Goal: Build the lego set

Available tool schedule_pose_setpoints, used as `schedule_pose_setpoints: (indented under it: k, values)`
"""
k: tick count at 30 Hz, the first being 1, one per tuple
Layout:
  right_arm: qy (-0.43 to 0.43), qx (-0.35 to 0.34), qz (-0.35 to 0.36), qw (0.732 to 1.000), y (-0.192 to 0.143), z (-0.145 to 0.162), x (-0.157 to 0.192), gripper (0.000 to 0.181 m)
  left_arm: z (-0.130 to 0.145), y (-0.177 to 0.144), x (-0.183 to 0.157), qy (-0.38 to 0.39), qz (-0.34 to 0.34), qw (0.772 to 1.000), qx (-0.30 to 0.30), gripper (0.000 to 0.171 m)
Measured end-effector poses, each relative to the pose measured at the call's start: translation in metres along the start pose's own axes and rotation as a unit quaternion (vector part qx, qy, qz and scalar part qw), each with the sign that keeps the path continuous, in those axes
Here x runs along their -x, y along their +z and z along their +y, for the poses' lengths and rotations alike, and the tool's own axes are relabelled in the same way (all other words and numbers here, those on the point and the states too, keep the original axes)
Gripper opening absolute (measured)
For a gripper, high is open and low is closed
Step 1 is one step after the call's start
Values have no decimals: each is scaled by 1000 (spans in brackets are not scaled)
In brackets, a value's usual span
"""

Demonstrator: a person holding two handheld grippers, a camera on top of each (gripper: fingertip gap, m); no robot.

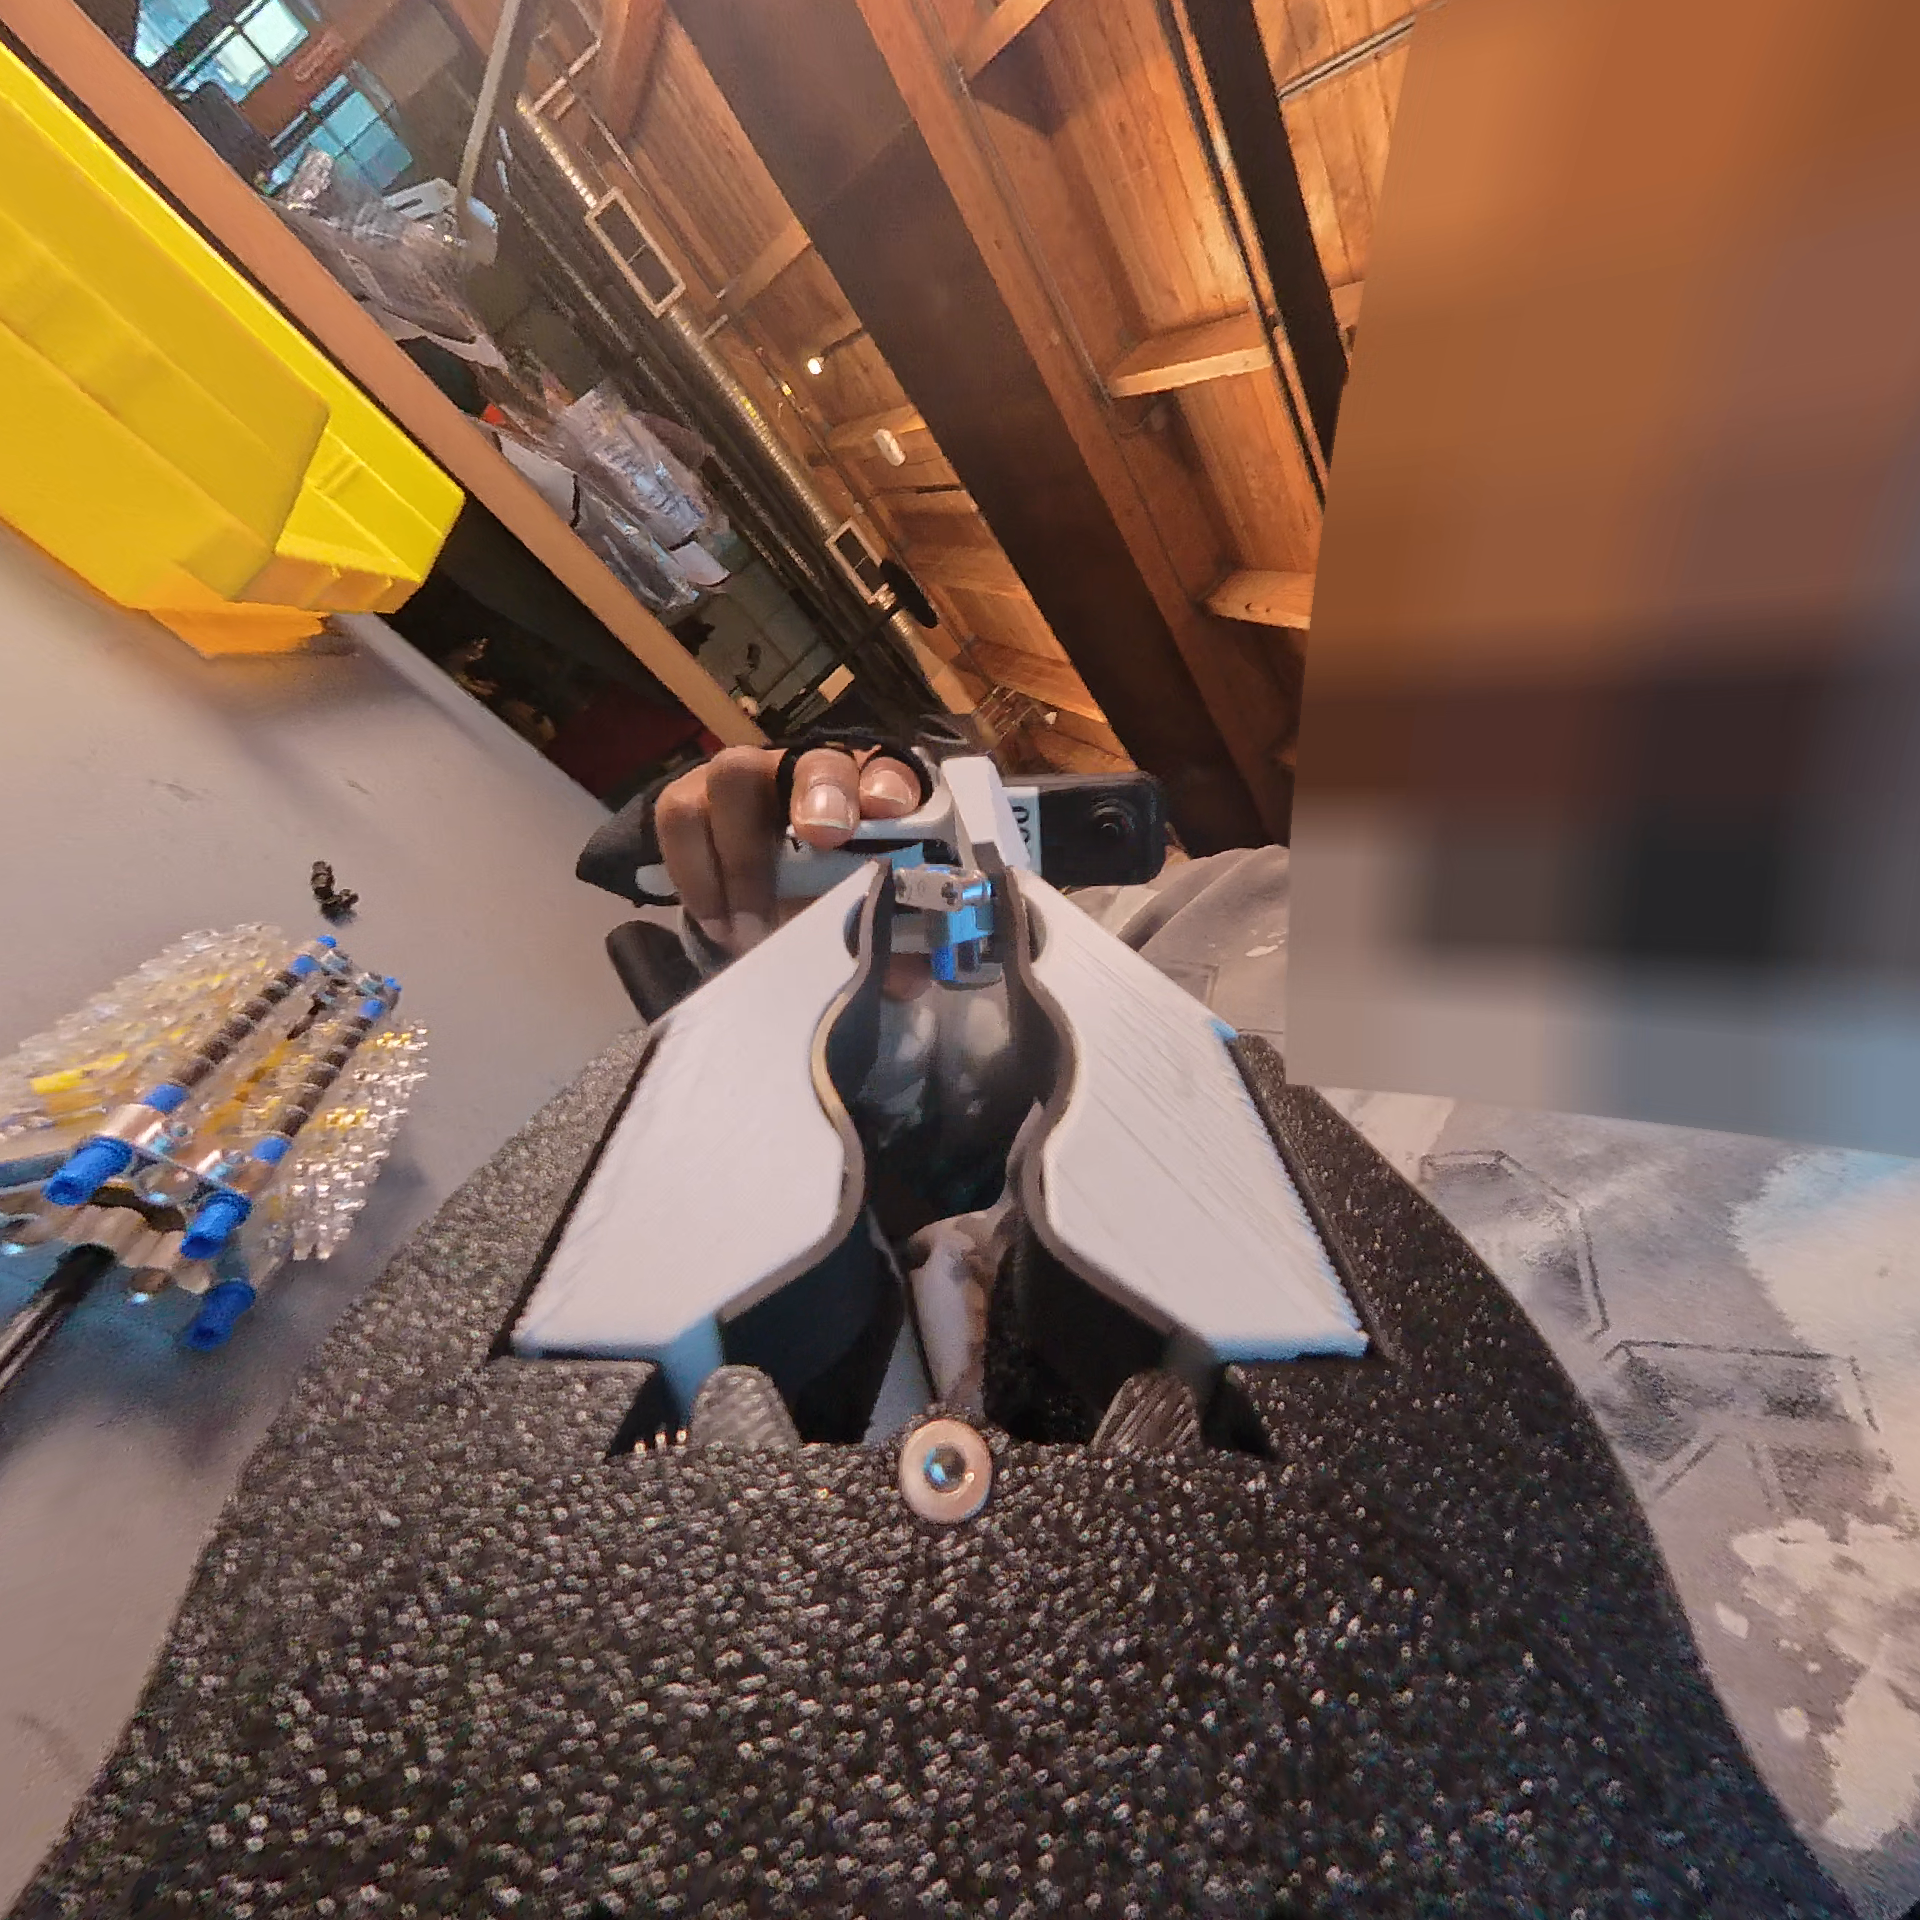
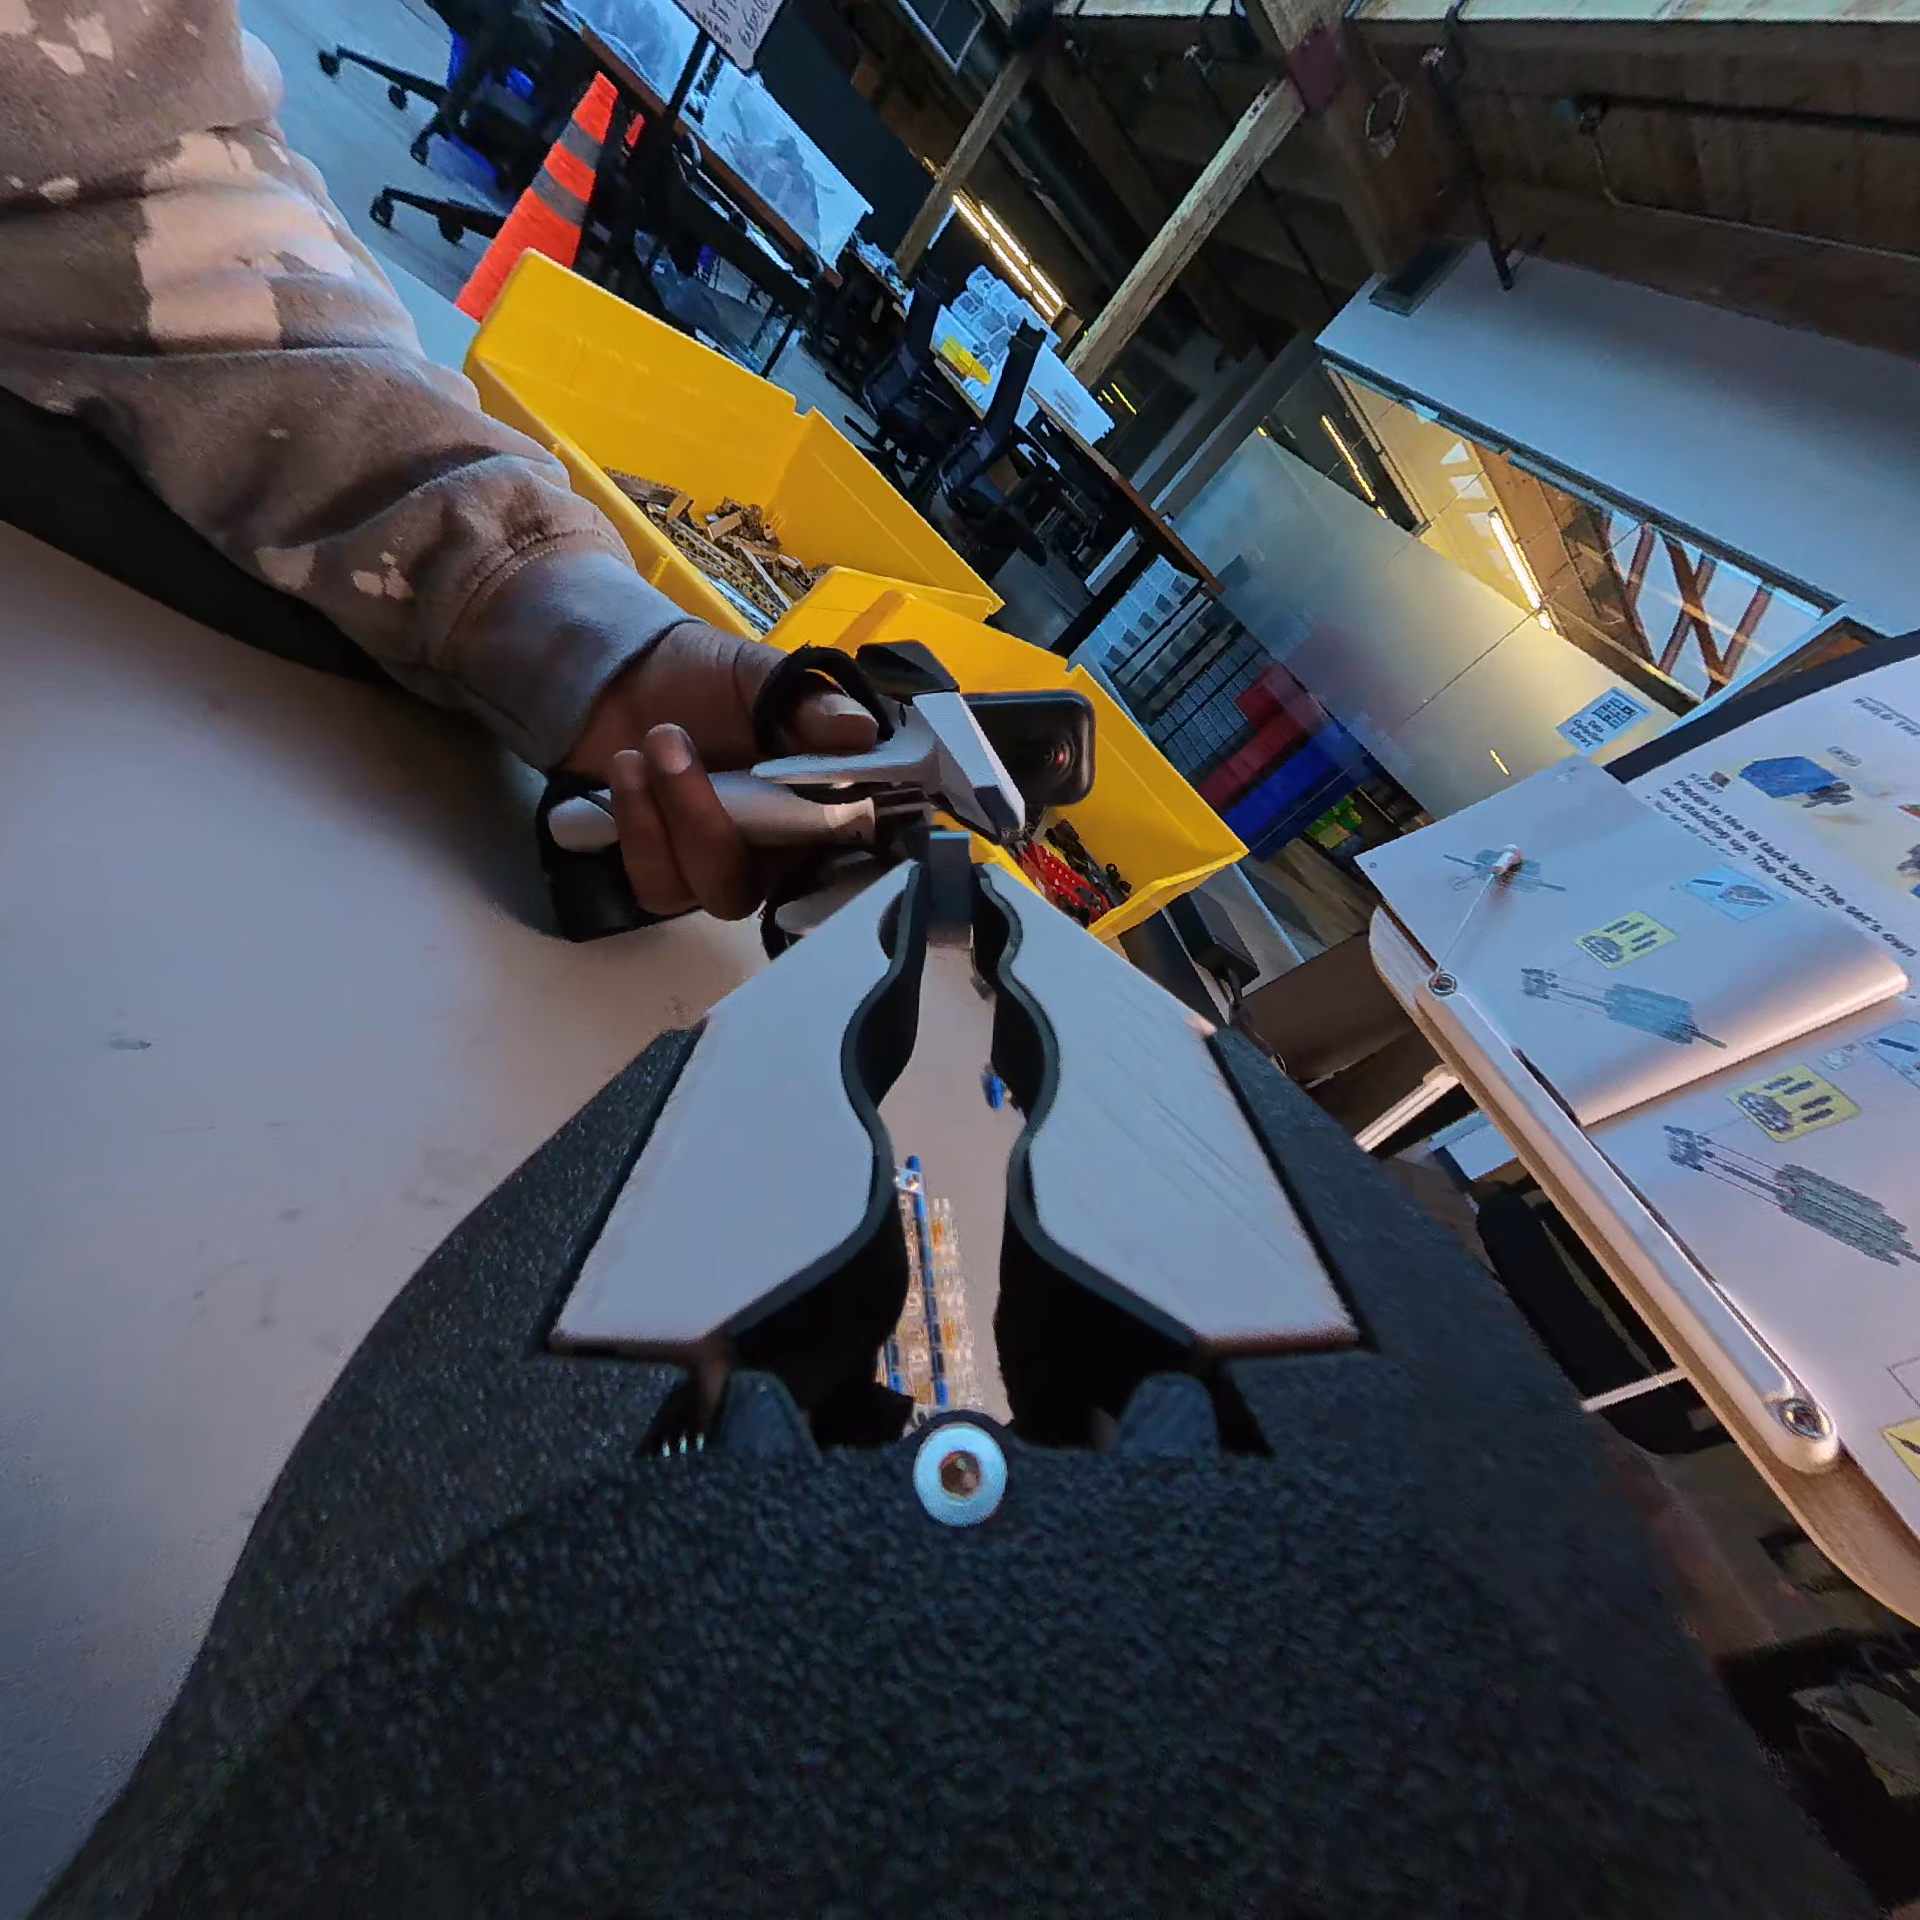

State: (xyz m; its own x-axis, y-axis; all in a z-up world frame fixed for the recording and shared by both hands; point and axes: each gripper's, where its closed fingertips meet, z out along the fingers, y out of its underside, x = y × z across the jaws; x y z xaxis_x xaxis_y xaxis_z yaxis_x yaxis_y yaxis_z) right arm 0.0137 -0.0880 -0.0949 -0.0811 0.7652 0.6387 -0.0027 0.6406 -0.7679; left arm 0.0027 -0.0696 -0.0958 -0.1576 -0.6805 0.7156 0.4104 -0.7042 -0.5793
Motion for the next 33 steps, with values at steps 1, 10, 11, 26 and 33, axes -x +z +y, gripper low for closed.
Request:
schedule_pose_setpoints:
  k: [1, 10, 11, 26, 33]
  values:
    - [-5, 8, 5, 1000, 0, 3, -1, 6, 3, 1, 3, 9, -14, 1000, 11, 18]
    - [-112, 76, 16, 991, 6, 24, 6, 5, 9, 3, 21, 59, -108, 992, 34, 9]
    - [-117, 79, 18, 990, 7, 25, 7, 5, 9, 3, 23, 70, -120, 990, 37, 9]
    - [-148, 111, 49, 982, 7, 37, 1, 5, 5, -1, 36, 227, -255, 937, 69, 6]
    - [-148, 118, 48, 981, 7, 40, 3, 5, 5, -2, 40, 254, -283, 922, 79, 6]
